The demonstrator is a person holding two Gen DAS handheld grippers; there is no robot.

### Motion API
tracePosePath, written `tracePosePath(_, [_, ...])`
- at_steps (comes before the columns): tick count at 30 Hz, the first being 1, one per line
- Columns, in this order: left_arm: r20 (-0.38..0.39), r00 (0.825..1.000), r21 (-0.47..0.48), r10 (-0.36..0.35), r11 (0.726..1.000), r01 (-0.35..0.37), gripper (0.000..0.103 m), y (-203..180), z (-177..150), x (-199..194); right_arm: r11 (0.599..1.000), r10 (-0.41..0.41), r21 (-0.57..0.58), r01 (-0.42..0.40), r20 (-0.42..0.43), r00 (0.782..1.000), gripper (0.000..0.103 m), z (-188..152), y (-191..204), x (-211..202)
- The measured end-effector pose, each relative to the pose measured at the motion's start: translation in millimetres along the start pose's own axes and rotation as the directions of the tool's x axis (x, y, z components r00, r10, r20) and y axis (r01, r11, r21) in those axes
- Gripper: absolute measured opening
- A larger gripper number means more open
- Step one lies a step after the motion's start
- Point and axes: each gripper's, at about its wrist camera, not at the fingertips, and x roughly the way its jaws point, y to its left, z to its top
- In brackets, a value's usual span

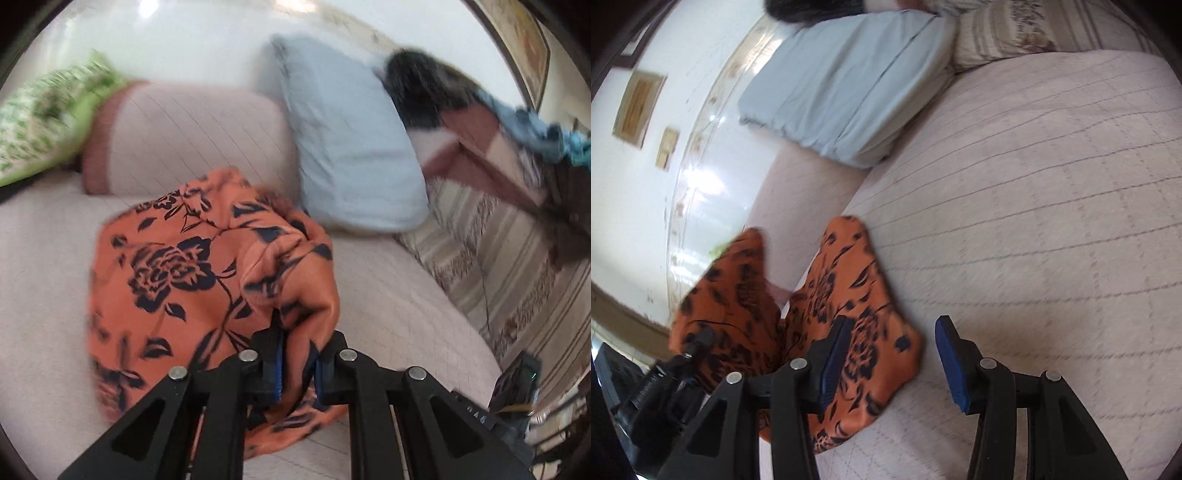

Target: Fold small clothes

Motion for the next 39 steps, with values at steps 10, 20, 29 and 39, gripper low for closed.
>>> tracePosePath(10, [-0.020, 0.990, 0.052, -0.138, 0.989, 0.138, 0.084, 12.9, -18.9, -45.5, 0.995, 0.029, 0.096, -0.025, -0.035, 0.999, 0.060, 7.8, -11.8, 6.7])
tracePosePath(20, [-0.089, 0.986, -0.104, 0.144, 0.983, -0.153, 0.085, 116.5, -27.7, -64.3, 0.984, 0.179, 0.034, -0.176, -0.106, 0.978, 0.068, -8.8, 41.0, 48.1])
tracePosePath(29, [-0.288, 0.928, 0.082, 0.238, 0.971, -0.224, 0.085, 95.8, -66.1, -21.1, 0.969, 0.029, -0.242, -0.045, -0.069, 0.997, 0.017, -32.7, 84.1, 60.8])
tracePosePath(39, [-0.333, 0.899, 0.199, 0.285, 0.953, -0.229, 0.085, 73.3, -81.0, -19.6, 0.934, -0.215, -0.313, 0.174, -0.104, 0.971, 0.015, -35.3, 53.2, 68.4])
